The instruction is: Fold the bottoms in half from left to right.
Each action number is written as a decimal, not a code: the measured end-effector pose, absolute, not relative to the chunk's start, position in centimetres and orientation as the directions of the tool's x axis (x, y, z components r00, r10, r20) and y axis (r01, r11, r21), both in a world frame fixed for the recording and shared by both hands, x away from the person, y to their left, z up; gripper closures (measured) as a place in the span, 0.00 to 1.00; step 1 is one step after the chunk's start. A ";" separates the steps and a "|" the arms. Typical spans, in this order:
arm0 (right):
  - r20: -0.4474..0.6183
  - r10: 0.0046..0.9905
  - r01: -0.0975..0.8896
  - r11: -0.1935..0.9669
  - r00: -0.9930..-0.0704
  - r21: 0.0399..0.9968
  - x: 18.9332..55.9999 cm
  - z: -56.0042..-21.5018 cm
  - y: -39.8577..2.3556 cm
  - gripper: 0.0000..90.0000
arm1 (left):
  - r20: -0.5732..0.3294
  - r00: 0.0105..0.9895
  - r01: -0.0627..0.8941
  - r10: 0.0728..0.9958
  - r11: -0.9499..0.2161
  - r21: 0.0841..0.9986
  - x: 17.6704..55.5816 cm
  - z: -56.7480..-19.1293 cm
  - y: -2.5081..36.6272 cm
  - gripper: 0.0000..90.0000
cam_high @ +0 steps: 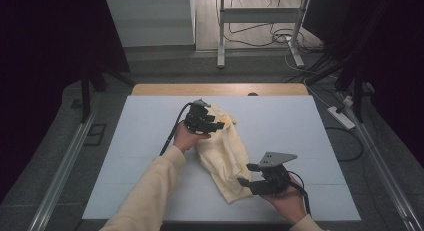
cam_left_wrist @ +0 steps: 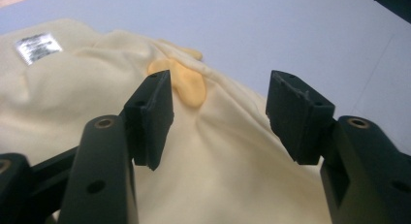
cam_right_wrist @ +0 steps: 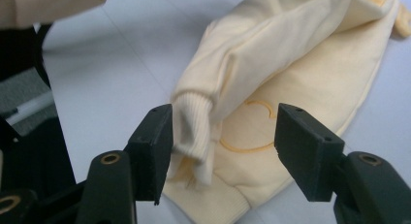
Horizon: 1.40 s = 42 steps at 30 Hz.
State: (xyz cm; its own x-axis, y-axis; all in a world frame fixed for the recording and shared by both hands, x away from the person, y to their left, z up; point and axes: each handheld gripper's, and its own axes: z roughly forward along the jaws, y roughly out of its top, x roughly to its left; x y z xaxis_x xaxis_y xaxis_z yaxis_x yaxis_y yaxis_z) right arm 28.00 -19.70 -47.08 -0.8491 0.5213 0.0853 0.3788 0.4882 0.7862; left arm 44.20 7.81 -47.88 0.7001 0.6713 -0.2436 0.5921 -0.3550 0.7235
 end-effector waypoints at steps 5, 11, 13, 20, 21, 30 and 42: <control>0.099 0.530 0.387 0.466 -0.842 0.796 28.5 -46.6 -19.9 0.43 | -0.243 0.692 0.594 0.680 -0.344 0.727 43.2 -48.0 8.9 0.45; 0.107 0.536 0.395 0.458 -0.837 0.796 29.2 -46.3 -19.9 0.43 | -0.219 0.703 0.570 0.677 -0.353 0.742 41.9 -47.5 9.5 0.45; 0.112 0.539 0.399 0.451 -0.835 0.799 29.4 -46.1 -19.9 0.43 | -0.213 0.708 0.563 0.673 -0.356 0.746 41.4 -47.3 9.7 0.44; 0.123 0.559 0.417 0.437 -0.820 0.797 30.0 -45.8 -20.2 0.43 | -0.188 0.724 0.544 0.663 -0.383 0.747 40.1 -47.3 10.1 0.43; 0.125 0.562 0.421 0.435 -0.817 0.796 30.1 -45.8 -20.3 0.43 | -0.189 0.726 0.543 0.662 -0.382 0.748 39.9 -47.3 10.2 0.43; 0.124 0.585 0.431 0.421 -0.801 0.798 31.2 -45.1 -20.2 0.43 | -0.196 0.729 0.538 0.656 -0.372 0.757 38.6 -47.2 11.1 0.43; 0.131 0.602 0.459 0.431 -0.788 0.777 33.4 -45.7 -18.3 0.43 | -0.183 0.721 0.542 0.668 -0.380 0.750 37.6 -48.1 12.1 0.42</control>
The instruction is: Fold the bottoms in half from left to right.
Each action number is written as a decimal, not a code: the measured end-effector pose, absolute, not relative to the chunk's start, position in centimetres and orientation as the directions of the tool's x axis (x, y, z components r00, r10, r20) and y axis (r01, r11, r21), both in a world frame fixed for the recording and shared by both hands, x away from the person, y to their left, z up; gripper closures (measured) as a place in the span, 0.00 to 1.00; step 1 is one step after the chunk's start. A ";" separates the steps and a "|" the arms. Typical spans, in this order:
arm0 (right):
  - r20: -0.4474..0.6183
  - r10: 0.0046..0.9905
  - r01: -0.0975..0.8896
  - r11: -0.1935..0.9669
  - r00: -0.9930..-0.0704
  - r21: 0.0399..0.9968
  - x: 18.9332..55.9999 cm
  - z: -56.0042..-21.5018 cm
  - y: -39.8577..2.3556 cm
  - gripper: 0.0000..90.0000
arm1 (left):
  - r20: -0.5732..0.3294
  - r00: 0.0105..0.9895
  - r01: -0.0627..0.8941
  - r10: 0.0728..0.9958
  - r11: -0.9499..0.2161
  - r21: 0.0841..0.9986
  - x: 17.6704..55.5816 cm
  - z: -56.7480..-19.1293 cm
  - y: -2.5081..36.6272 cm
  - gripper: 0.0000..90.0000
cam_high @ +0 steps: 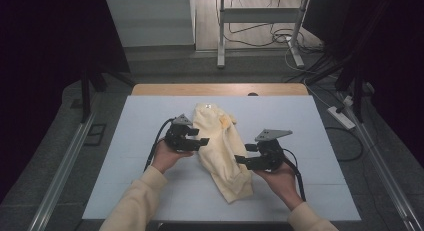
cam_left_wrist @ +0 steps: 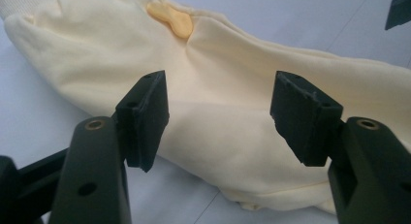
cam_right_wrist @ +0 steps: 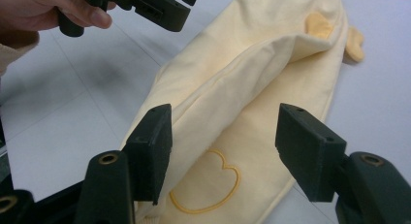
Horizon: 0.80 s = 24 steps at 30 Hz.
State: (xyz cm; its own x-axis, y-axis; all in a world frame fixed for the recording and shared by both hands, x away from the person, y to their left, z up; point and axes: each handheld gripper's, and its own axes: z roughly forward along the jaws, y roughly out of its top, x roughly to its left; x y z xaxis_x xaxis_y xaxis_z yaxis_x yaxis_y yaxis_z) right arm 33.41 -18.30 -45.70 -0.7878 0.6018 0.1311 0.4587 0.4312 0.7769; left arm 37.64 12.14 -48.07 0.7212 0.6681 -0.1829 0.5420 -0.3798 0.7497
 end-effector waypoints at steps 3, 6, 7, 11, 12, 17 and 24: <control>0.124 0.602 0.459 0.442 -0.789 0.771 33.7 -45.8 -17.8 0.43 | -0.189 0.718 0.545 0.670 -0.372 0.751 37.5 -48.1 12.4 0.42; 0.120 0.604 0.455 0.439 -0.788 0.775 34.1 -45.8 -17.2 0.43 | -0.186 0.719 0.542 0.669 -0.373 0.753 37.3 -48.1 12.4 0.42; 0.116 0.602 0.450 0.440 -0.790 0.777 34.2 -45.6 -16.9 0.43 | -0.186 0.720 0.541 0.668 -0.374 0.754 37.3 -48.0 12.4 0.42; 0.104 0.591 0.434 0.450 -0.800 0.780 34.5 -45.2 -15.9 0.43 | -0.193 0.718 0.545 0.669 -0.367 0.754 37.2 -48.1 12.6 0.42; 0.101 0.589 0.431 0.453 -0.802 0.780 34.6 -45.2 -15.7 0.43 | -0.193 0.718 0.545 0.669 -0.367 0.754 37.2 -48.1 12.6 0.42; 0.078 0.593 0.433 0.486 -0.801 0.759 35.0 -45.8 -15.0 0.44 | -0.191 0.721 0.546 0.666 -0.377 0.748 37.1 -48.4 12.4 0.42; 0.085 0.584 0.447 0.510 -0.807 0.735 35.2 -46.2 -15.4 0.53 | -0.184 0.723 0.543 0.666 -0.382 0.748 37.0 -48.3 12.5 0.41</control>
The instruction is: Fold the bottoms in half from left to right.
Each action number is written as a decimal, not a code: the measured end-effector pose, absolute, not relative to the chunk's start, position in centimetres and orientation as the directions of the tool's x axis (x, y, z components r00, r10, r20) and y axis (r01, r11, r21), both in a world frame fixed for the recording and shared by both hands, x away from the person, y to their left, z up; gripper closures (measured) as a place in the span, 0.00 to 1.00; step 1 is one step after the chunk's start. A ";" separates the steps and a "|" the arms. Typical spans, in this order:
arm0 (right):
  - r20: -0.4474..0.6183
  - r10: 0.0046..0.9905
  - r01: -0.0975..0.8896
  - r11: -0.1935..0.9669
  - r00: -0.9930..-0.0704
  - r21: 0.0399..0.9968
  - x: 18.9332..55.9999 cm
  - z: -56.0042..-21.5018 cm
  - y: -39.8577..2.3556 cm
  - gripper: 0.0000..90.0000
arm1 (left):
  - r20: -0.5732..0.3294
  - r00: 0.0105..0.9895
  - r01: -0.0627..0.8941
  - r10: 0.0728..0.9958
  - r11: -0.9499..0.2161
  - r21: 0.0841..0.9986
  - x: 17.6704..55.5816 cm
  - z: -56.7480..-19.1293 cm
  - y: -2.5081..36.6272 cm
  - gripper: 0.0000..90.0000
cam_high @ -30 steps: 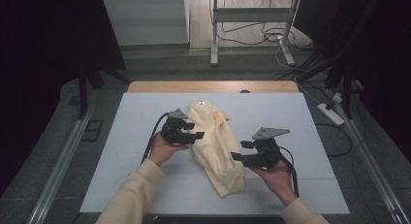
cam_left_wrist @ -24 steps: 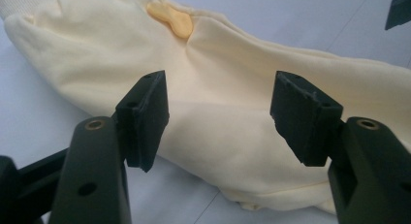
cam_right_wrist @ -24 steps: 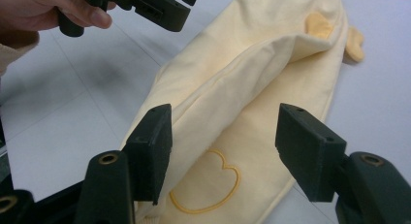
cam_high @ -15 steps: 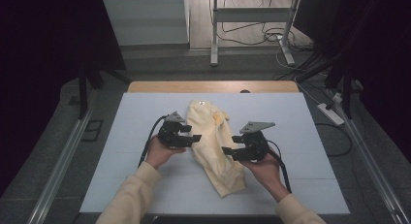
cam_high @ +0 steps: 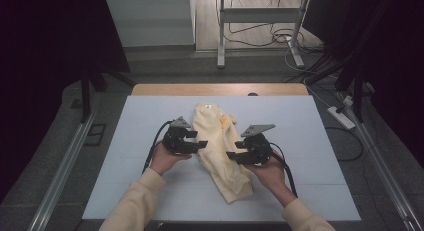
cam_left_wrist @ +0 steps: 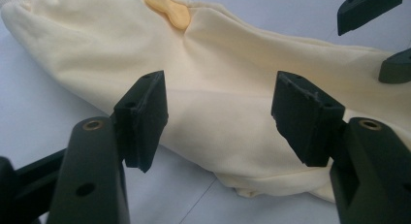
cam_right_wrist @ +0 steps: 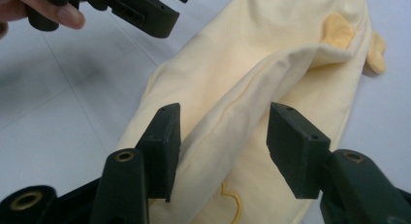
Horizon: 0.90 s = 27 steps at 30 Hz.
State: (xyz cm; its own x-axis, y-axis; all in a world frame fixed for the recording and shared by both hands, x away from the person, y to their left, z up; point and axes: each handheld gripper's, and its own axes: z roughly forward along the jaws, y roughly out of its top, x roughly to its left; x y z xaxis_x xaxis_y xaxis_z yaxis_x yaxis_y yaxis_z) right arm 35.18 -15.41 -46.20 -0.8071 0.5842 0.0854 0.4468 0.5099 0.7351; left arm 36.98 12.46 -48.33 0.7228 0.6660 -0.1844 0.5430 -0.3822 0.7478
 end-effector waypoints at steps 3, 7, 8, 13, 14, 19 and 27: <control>0.085 0.581 0.452 0.524 -0.809 0.722 35.2 -46.6 -15.7 0.59 | -0.187 0.723 0.544 0.664 -0.382 0.747 37.0 -48.4 12.5 0.41; 0.100 0.572 0.466 0.541 -0.814 0.700 35.2 -47.0 -16.2 0.76 | -0.195 0.722 0.548 0.664 -0.377 0.747 37.0 -48.4 12.6 0.41; 0.093 0.571 0.462 0.546 -0.816 0.698 35.1 -47.1 -16.4 0.80 | -0.196 0.722 0.548 0.663 -0.376 0.747 37.1 -48.4 12.6 0.41; 0.062 0.571 0.451 0.572 -0.819 0.685 34.8 -47.1 -16.9 0.93 | -0.200 0.722 0.550 0.663 -0.373 0.748 37.1 -48.4 12.7 0.40; 0.065 0.571 0.451 0.570 -0.819 0.687 34.8 -47.2 -16.9 0.93 | -0.201 0.722 0.550 0.662 -0.372 0.748 37.1 -48.4 12.7 0.40; 0.047 0.576 0.448 0.580 -0.816 0.681 34.6 -47.3 -17.3 0.95 | -0.200 0.722 0.548 0.663 -0.371 0.750 37.0 -48.4 12.7 0.40; 0.027 0.589 0.461 0.602 -0.807 0.652 34.2 -48.1 -18.1 0.95 | -0.201 0.720 0.549 0.665 -0.367 0.751 37.0 -48.4 12.9 0.40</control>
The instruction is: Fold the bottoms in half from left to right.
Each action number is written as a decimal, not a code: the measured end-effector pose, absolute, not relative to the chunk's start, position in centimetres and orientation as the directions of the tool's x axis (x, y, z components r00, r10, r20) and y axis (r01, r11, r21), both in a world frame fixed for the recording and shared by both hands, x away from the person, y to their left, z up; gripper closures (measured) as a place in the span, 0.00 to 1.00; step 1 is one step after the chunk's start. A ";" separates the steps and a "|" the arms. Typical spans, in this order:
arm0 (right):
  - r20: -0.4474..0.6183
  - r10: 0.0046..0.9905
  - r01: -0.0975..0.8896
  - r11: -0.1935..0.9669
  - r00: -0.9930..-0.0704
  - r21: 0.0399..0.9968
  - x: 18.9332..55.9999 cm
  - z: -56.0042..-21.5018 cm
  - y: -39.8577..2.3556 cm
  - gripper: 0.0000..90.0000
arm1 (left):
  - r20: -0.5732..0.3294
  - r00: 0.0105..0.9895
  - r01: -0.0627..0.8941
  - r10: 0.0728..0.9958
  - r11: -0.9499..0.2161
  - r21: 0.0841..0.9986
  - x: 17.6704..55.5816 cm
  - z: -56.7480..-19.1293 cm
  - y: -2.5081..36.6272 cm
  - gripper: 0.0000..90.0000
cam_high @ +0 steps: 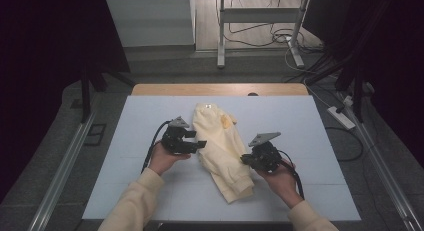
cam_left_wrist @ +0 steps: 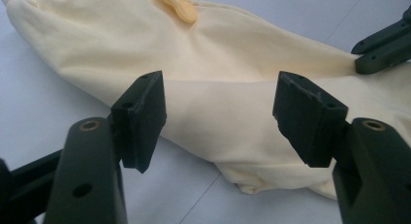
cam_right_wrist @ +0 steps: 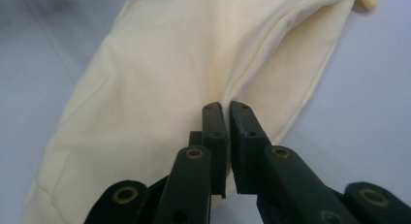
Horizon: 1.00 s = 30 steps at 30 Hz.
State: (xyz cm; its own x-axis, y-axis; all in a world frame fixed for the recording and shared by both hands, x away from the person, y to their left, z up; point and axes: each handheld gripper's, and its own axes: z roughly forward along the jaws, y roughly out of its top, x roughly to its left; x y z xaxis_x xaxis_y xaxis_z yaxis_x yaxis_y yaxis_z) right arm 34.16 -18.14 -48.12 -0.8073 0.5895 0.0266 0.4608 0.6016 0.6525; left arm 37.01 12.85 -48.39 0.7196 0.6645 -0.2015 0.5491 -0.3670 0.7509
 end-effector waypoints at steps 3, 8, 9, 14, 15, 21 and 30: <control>0.028 0.592 0.470 0.608 -0.805 0.640 34.0 -48.6 -18.3 0.95 | -0.201 0.720 0.549 0.665 -0.366 0.751 37.0 -48.4 12.9 0.40; 0.018 0.586 0.477 0.640 -0.810 0.603 33.9 -49.9 -18.1 0.94 | -0.200 0.719 0.549 0.666 -0.367 0.751 37.0 -48.4 13.0 0.39; 0.008 0.585 0.476 0.651 -0.811 0.591 33.8 -50.1 -18.0 0.94 | -0.200 0.718 0.549 0.666 -0.366 0.751 37.0 -48.4 13.0 0.39; -0.006 0.584 0.474 0.665 -0.812 0.577 33.8 -50.6 -17.9 0.94 | -0.199 0.719 0.550 0.666 -0.370 0.749 37.0 -48.4 13.0 0.39; 0.003 0.588 0.482 0.660 -0.809 0.577 33.8 -50.6 -17.9 0.95 | -0.200 0.720 0.550 0.665 -0.370 0.749 37.0 -48.4 13.0 0.39; 0.008 0.587 0.482 0.658 -0.810 0.579 33.8 -50.5 -18.1 0.94 | -0.198 0.721 0.549 0.665 -0.372 0.749 37.0 -48.4 12.9 0.39; -0.009 0.610 0.439 0.580 -0.792 0.686 33.3 -48.2 -18.5 0.59 | -0.195 0.722 0.548 0.664 -0.376 0.748 37.0 -48.5 12.7 0.38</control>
State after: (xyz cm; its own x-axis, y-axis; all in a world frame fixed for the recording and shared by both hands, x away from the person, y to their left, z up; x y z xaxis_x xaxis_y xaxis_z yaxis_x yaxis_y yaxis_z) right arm 33.28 -18.46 -48.19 -0.7924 0.6099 -0.0094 0.4385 0.5803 0.6863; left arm 37.03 12.75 -48.47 0.7217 0.6641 -0.1950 0.5477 -0.3757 0.7476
